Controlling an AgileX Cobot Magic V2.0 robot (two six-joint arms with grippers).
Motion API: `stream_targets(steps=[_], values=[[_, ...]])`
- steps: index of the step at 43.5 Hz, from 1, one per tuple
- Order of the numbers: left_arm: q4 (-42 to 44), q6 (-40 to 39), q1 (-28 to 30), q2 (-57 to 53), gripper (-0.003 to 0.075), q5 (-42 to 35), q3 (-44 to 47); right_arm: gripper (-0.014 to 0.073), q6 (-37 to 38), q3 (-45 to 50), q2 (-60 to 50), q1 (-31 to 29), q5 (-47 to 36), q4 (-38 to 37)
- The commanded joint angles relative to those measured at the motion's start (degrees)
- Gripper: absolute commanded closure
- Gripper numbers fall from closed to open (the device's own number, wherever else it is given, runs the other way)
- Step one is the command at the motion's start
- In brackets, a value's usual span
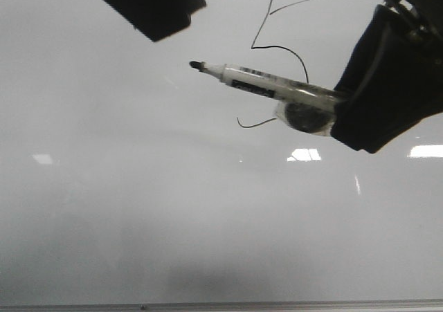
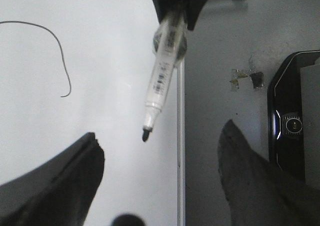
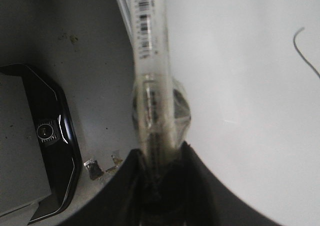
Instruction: Write number 5 on whiteboard
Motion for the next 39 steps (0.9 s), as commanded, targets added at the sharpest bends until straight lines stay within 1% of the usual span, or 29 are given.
stream_targets(steps=[1,7,17,26,31,36,39], values=[[-0.9,0.1,-0.4,-1.7,0.0240,-1.6,-1.9,0.0655,-0.8,-1.4,-1.5,2.0,-5.6,0.4],[-0.9,1.8,-0.4,-0.9,0.0243,-2.1,-1.9,0.0655,-0.8,-1.4,-1.5,4.3,-7.9,0.7],[-1.1,2.9,-0.4,2.6,0.0353,-2.1,-1.9,0.0655,-0.8,-1.4,-1.5,5.4,-9.4,0.9],[-1.1,2.9,-0.4,5.4,0.0365,-2.7,-1.9,0.0655,-0.8,-1.4,-1.5,5.4,-9.5,1.4],[-1.1,2.9,-0.4,5.6,0.0365,-4.6,-1.9,0.0655,-0.8,-1.4,-1.5,5.4,-9.5,1.5],[-1.1,2.9,-0.4,5.6,0.0368,-4.9,-1.9,0.0655,-0.8,-1.4,-1.5,5.4,-9.5,1.7],[-1.1,2.9,-0.4,5.6,0.0400,-4.9,-1.9,0.0655,-0.8,-1.4,-1.5,5.4,-9.5,1.7]])
